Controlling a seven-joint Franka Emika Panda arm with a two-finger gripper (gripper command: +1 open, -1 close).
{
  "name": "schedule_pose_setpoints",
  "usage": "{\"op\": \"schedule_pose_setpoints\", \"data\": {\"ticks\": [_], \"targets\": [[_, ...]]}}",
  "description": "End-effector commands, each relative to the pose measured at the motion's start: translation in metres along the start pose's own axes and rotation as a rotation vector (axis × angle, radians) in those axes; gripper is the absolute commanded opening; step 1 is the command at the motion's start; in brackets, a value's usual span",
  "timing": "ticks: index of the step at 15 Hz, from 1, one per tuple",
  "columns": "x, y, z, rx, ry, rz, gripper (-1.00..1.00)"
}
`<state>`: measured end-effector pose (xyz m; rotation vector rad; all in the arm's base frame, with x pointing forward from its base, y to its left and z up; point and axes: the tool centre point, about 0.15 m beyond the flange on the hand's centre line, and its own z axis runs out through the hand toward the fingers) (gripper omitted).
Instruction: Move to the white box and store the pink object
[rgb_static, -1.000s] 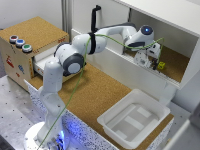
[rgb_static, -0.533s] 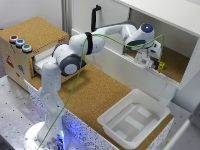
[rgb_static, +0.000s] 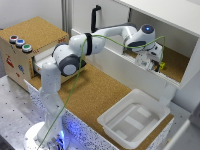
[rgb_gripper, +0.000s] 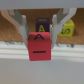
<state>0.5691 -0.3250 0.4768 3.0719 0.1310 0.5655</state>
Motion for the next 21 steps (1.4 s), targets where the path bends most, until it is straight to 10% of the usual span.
{"op": "schedule_pose_setpoints", "data": {"ticks": [1,10,21], "targets": [[-0.045,0.049,0.025,0.006,-0.132,0.085,-1.00],[-0.156,0.084,0.086,-0.016,-0.339,0.139,-1.00],[-0.196,0.043,0.169,0.015,-0.483,0.048,-1.00]]}}
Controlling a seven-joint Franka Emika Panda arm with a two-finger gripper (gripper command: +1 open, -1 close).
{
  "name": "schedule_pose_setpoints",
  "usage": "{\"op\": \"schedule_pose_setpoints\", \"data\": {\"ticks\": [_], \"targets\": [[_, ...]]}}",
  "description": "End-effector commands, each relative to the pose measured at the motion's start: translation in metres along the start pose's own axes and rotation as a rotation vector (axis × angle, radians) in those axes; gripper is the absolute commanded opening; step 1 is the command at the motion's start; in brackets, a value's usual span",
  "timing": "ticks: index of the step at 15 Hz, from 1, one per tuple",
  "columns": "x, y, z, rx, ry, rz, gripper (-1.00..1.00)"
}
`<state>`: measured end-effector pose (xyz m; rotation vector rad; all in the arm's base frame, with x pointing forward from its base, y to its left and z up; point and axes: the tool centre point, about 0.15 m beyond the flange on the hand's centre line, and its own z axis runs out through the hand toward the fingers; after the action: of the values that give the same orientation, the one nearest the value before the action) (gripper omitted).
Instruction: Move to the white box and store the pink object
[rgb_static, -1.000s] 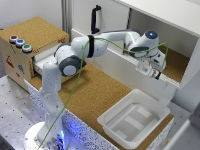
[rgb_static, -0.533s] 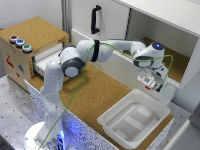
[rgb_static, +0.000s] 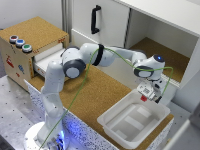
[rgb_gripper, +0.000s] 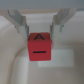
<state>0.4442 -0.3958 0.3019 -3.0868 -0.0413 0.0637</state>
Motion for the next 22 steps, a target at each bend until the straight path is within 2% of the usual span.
{"op": "schedule_pose_setpoints", "data": {"ticks": [1,3,6,7,10,13,17,22], "targets": [[0.008,-0.009,0.060,-0.066,-0.090,-0.003,-1.00],[0.006,-0.009,0.072,-0.069,-0.109,0.004,-1.00],[0.008,-0.009,0.069,-0.089,-0.084,0.023,-1.00],[0.009,-0.009,0.065,-0.114,-0.070,0.014,1.00],[0.008,-0.004,0.056,-0.135,-0.055,0.035,1.00],[0.008,-0.006,0.030,-0.130,-0.019,0.050,1.00],[0.019,-0.027,-0.036,-0.101,0.058,0.033,1.00],[0.053,-0.062,-0.117,-0.054,0.175,0.017,1.00]]}}
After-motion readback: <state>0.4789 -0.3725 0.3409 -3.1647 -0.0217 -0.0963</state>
